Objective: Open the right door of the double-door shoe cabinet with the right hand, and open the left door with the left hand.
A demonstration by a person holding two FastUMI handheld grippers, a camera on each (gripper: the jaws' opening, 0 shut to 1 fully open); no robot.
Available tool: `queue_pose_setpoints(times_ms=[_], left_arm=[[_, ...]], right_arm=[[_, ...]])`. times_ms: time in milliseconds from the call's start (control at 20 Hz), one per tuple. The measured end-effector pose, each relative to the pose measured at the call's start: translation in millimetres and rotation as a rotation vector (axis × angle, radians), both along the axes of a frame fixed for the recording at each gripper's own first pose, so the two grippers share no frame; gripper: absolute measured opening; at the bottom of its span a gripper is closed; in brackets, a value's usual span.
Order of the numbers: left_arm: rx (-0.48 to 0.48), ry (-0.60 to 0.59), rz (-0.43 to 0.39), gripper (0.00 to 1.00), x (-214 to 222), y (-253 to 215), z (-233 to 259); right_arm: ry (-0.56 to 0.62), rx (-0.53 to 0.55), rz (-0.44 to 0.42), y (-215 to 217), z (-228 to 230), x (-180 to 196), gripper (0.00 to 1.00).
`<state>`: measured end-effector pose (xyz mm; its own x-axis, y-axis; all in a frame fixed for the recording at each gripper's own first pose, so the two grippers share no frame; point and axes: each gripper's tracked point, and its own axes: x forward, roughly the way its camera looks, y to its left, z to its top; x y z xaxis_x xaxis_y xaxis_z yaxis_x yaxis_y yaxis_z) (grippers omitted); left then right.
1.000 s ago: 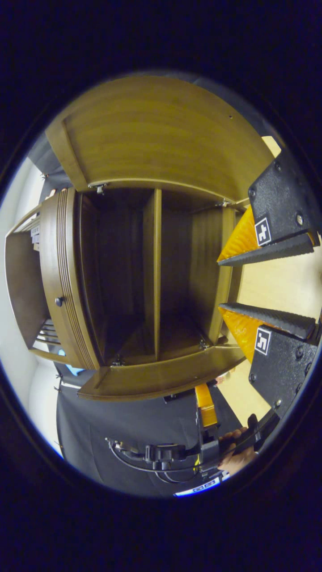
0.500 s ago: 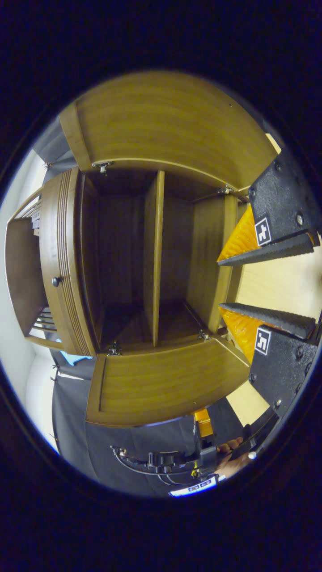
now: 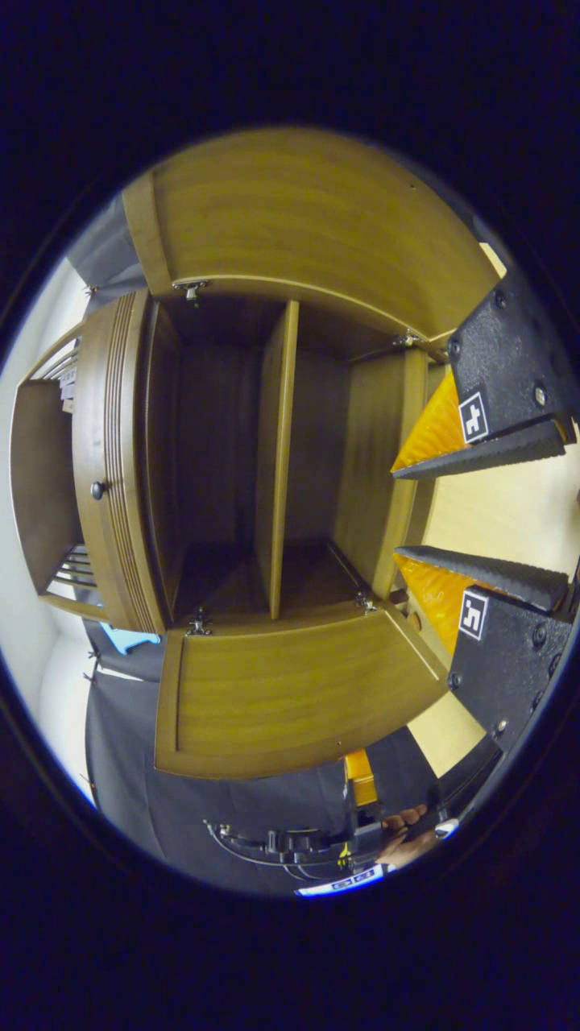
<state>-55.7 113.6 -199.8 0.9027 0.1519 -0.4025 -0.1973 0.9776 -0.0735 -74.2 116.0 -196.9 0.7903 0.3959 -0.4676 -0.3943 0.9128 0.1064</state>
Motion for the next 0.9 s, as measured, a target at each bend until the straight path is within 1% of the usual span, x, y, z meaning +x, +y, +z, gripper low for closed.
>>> queue_pose_setpoints(times_ms=[100, 150, 250, 350, 400, 550, 600, 650, 700, 750, 800, 850, 900], left_arm=[[-0.013, 0.020, 0.034, 0.02, -7, 12, -6], [-0.018, 0.021, 0.037, 0.02, -10, 14, -7], [-0.033, 0.028, 0.028, 0.02, -16, 14, -10], [-0.030, 0.030, 0.013, 0.02, -19, 11, -6], [-0.027, 0.029, 0.000, 0.03, -23, 9, -2], [0.050, -0.026, -0.045, 0.02, -22, 1, 23], [0.075, -0.045, -0.064, 0.19, -20, -3, 30], [0.092, -0.062, -0.090, 0.10, -20, -10, 37], [0.100, -0.063, -0.127, 0.18, -17, -19, 41], [0.107, -0.062, -0.164, 0.10, -15, -31, 44], [0.105, -0.074, -0.199, 0.41, -16, -44, 50], [0.100, -0.090, -0.225, 0.40, -11, -57, 59], [0.093, -0.108, -0.257, 0.25, -8, -70, 68]], right_arm=[[0.021, -0.015, -0.013, 2, -6, 2, 0.55], [0.035, -0.021, -0.020, 3, -10, 0, 0.54], [0.049, -0.033, -0.040, 5, -13, -1, 0.54], [0.050, -0.059, -0.071, 5, -13, -1, 0.57], [0.053, -0.074, -0.087, 3, -13, 0, 0.60], [0.056, -0.106, -0.148, -6, -12, -4, 0.59], [0.058, -0.117, -0.168, -9, -10, -6, 0.60], [0.057, -0.126, -0.185, -11, -9, -9, 0.60], [0.051, -0.132, -0.200, -15, -4, -12, 0.60], [0.040, -0.134, -0.215, -17, 2, -13, 0.60], [0.029, -0.135, -0.227, -20, 9, -14, 0.61], [0.014, -0.136, -0.241, -24, 14, -15, 0.66], [-0.005, -0.133, -0.247, -27, 23, -15, 0.65]])
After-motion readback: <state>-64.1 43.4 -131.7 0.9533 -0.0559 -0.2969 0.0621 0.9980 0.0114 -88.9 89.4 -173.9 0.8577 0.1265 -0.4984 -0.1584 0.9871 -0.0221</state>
